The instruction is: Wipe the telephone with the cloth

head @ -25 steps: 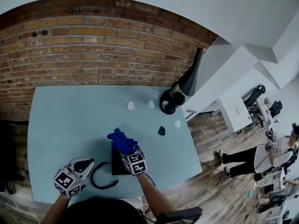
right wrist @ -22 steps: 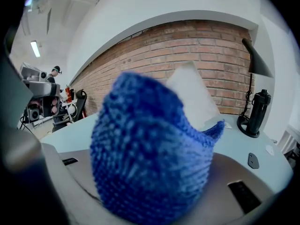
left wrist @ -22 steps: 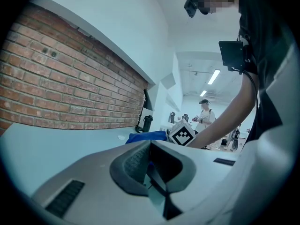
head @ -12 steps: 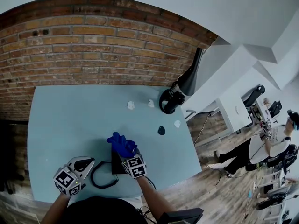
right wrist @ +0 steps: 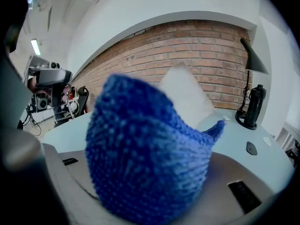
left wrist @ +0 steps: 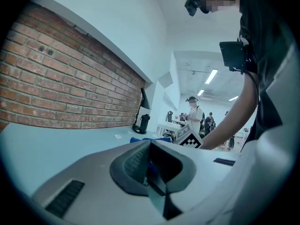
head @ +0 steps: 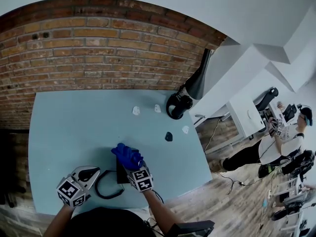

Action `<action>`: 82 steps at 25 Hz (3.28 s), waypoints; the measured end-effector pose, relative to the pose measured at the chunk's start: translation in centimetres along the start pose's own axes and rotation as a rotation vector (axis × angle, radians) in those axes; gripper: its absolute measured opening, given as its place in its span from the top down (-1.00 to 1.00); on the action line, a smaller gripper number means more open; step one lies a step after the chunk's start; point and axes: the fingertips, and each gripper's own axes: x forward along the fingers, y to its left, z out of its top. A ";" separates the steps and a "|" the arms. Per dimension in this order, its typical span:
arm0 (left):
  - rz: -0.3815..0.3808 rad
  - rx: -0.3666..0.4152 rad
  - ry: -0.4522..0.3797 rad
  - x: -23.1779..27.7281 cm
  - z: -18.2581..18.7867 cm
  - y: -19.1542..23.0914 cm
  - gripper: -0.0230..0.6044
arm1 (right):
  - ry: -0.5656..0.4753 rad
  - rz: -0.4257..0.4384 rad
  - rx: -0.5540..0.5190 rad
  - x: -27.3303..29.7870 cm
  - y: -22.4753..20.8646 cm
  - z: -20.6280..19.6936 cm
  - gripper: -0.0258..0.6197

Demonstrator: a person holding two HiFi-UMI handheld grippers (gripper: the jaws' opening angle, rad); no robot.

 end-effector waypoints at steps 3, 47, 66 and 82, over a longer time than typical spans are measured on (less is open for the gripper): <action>0.001 0.000 -0.005 0.0 -0.1 0.0 0.86 | 0.007 0.004 0.004 -0.3 0.4 -0.7 0.33; -0.021 -0.019 0.045 0.1 -2.4 -0.8 0.86 | 0.143 0.092 0.066 -5.2 6.7 -9.5 0.33; 0.010 -0.021 0.054 -0.7 -2.0 0.2 0.86 | -0.184 -0.010 0.054 -4.6 -2.7 5.9 0.33; 0.043 -0.033 0.079 -1.8 -2.8 1.3 0.86 | -0.042 -0.068 -0.019 0.4 -4.3 3.0 0.33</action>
